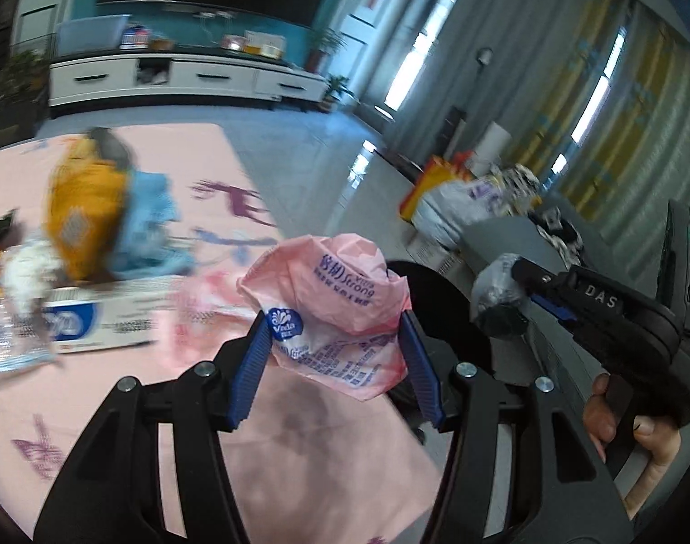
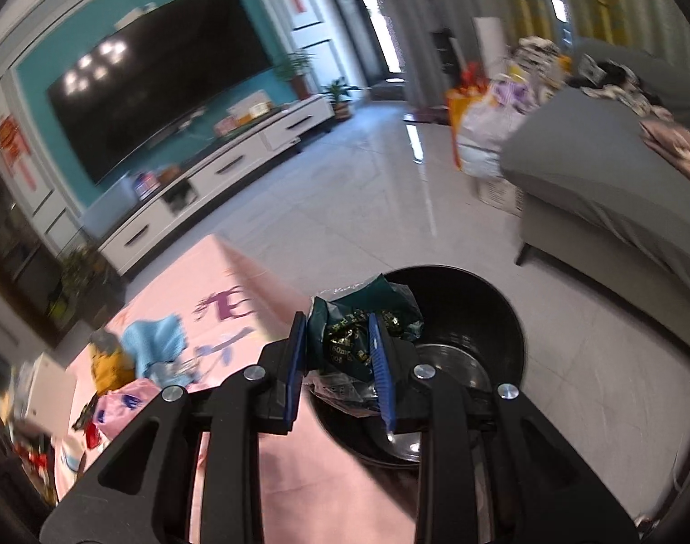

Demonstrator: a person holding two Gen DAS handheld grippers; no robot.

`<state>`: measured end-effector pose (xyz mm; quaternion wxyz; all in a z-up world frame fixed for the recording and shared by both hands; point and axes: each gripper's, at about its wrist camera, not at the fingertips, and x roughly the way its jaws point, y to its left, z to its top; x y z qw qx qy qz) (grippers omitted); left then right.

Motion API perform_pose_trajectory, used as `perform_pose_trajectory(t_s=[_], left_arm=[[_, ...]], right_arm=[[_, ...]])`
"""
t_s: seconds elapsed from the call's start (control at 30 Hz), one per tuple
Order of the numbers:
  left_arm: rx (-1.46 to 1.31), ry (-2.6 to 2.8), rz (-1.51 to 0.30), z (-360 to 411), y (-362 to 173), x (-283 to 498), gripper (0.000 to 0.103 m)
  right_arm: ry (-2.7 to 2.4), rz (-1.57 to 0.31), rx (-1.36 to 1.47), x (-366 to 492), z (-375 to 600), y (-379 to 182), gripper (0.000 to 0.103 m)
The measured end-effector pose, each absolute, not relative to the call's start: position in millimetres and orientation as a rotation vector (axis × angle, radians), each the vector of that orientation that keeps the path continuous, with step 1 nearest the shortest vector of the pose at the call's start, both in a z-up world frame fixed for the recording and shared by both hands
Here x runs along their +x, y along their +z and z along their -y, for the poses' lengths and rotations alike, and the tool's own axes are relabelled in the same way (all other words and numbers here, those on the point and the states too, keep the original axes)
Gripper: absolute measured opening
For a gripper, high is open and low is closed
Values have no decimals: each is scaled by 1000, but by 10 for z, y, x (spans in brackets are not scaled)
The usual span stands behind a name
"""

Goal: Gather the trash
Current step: 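Carry both bags over the black trash bin with both tools, then open both tools to drop the bags into the bin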

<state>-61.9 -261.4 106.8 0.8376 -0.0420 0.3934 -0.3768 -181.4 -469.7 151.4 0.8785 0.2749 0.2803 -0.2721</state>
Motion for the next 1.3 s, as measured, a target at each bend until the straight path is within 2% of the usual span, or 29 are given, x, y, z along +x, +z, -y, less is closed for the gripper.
perform_pose_trajectory(t_s=[0.5, 1.1, 1.23, 1.3], left_arm=[[63, -934, -912, 3702, 684, -877, 58], [141, -959, -945, 4110, 413, -1007, 60], [139, -962, -938, 4122, 421, -1019, 71], [146, -955, -922, 4100, 447, -1031, 85]], right_arm=[[-656, -611, 776, -2144, 5224, 1120, 28], [-725, -684, 818, -2118, 5428, 912, 30], [-726, -681, 819, -2107, 5443, 908, 31], [-724, -676, 806, -2100, 5424, 929, 35]])
